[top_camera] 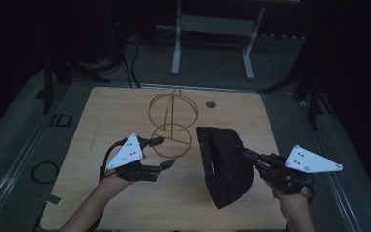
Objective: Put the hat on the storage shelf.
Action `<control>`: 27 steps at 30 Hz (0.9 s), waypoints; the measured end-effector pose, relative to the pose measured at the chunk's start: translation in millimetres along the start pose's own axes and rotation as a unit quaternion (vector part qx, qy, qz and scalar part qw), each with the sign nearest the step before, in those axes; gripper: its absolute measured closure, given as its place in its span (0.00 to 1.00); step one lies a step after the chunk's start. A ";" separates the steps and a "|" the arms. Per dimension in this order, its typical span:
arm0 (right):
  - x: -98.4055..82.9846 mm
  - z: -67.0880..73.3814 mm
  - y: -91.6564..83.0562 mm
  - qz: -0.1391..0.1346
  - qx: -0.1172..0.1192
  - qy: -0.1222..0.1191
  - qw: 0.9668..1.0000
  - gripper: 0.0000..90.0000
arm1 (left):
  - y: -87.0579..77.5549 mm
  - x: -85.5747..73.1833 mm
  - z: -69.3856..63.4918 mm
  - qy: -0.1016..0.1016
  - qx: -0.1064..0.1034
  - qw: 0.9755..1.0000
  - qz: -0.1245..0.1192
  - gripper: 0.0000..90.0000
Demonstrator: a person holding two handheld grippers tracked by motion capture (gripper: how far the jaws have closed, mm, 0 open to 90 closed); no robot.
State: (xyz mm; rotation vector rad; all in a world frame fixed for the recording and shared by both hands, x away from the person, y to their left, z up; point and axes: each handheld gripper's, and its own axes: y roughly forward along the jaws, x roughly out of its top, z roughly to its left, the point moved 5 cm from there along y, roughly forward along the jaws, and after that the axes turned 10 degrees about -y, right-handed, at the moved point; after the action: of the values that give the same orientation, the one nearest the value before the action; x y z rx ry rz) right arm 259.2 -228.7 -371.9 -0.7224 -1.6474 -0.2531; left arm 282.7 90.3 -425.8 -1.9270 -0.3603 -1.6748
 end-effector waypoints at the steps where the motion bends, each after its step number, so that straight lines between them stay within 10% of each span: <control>1: 0.5 -2.6 0.1 -0.001 -0.007 0.003 1.000 0.97 | -1.4 -2.7 2.0 -0.007 0.005 1.000 0.000 0.29; 11: 11.6 -23.1 7.7 -0.007 -0.050 0.005 0.999 0.97 | -11.1 -34.7 14.8 -0.053 0.041 0.998 0.021 0.09; 27: 47.6 -61.1 54.0 -0.003 -0.106 0.003 0.994 0.97 | -41.9 -97.7 32.4 -0.081 0.149 0.985 0.026 0.02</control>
State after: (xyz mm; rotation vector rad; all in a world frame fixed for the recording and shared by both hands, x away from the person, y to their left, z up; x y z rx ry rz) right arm 338.1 -204.9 -325.6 -0.8757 -1.6331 -0.4389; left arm 268.6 157.6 -513.1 -1.8330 -0.5844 -1.3475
